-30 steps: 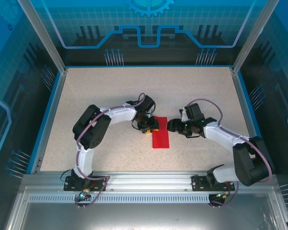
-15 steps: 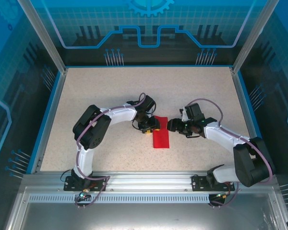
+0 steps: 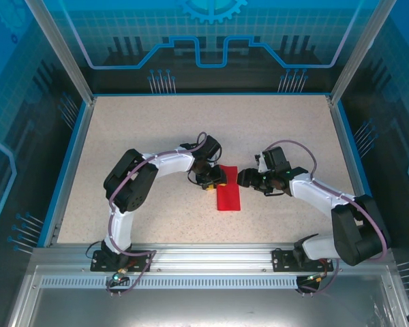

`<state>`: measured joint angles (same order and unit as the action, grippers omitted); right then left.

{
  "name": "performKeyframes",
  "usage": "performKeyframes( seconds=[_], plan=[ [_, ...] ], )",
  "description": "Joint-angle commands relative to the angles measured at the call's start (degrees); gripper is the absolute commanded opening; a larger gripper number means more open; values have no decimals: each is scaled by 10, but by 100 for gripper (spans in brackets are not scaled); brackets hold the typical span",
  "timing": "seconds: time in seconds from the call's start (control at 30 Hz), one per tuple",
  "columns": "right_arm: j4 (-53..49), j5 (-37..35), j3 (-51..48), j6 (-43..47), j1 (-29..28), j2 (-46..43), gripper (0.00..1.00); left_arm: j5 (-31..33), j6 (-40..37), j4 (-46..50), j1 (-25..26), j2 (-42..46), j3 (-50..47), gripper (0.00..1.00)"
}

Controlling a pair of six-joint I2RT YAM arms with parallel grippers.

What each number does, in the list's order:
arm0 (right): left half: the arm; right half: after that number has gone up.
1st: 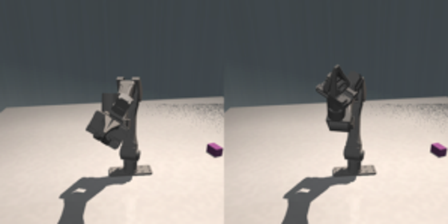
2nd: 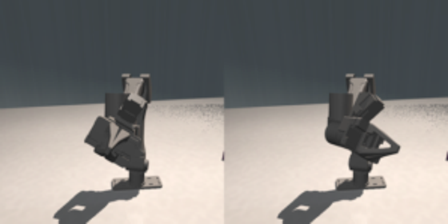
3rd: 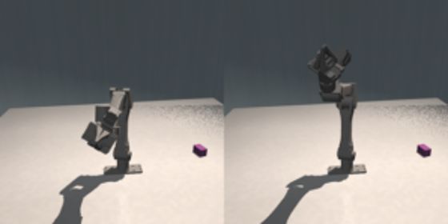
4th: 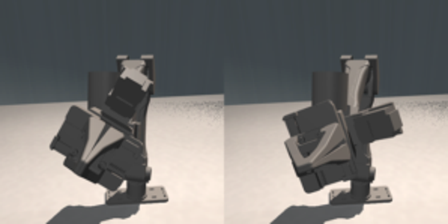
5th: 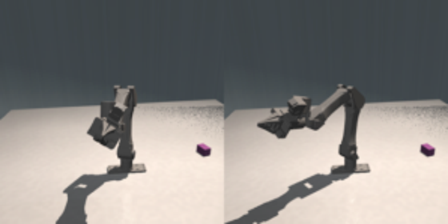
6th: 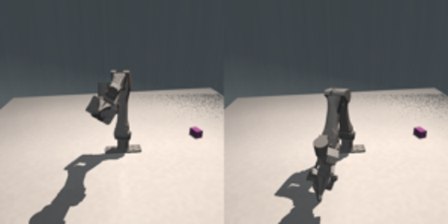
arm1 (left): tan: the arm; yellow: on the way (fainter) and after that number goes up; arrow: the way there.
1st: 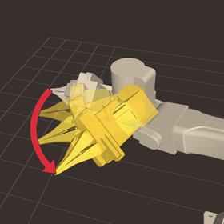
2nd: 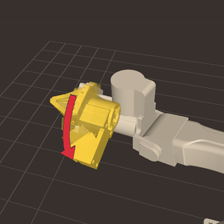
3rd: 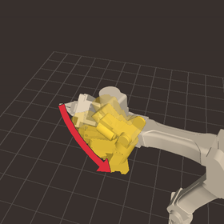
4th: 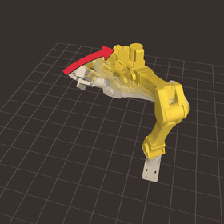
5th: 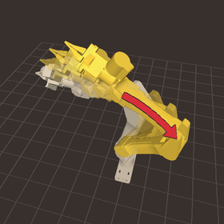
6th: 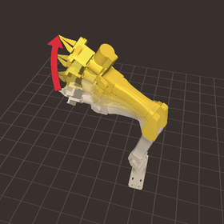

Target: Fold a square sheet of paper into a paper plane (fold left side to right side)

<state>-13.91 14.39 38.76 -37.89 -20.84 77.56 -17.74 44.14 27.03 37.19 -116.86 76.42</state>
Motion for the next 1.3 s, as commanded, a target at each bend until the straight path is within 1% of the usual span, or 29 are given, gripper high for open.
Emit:
performKeyframes(
  seconds=[0.0, 0.13, 0.2, 0.43, 0.5, 0.73, 0.8, 1.0, 1.13, 1.27],
  plan=[
    [-6, 6, 1, 6, 6, -1, 68, 48, 8, 16, 17, -71, -31, 43],
    [-3, 16, 0, 8, 5, 4, 68, 49, 8, 16, 17, -71, -30, 43],
    [-2, 26, 2, 9, 6, 11, 66, 49, 8, 16, 17, -71, -30, 43],
    [13, 69, 12, 6, -4, 54, 49, 49, 8, 16, 17, -71, -33, 43],
    [13, 69, 16, 5, -8, 63, 46, 49, 8, 16, 17, -71, -33, 43],
    [14, 63, 18, 2, -14, 70, 44, 50, 9, 15, 17, -71, -36, 43],
    [16, 68, 18, 1, -15, 75, 42, 51, 9, 14, 17, -72, -36, 43],
    [15, 67, 32, 0, -28, 99, 28, 51, 9, 15, 17, -72, -36, 43],
    [12, 65, 39, 0, -33, 119, 24, 51, 8, 16, 17, -72, -37, 43],
    [-13, 59, 53, 0, -36, 146, 21, 51, 9, 15, 17, -71, -37, 43]
  ],
)
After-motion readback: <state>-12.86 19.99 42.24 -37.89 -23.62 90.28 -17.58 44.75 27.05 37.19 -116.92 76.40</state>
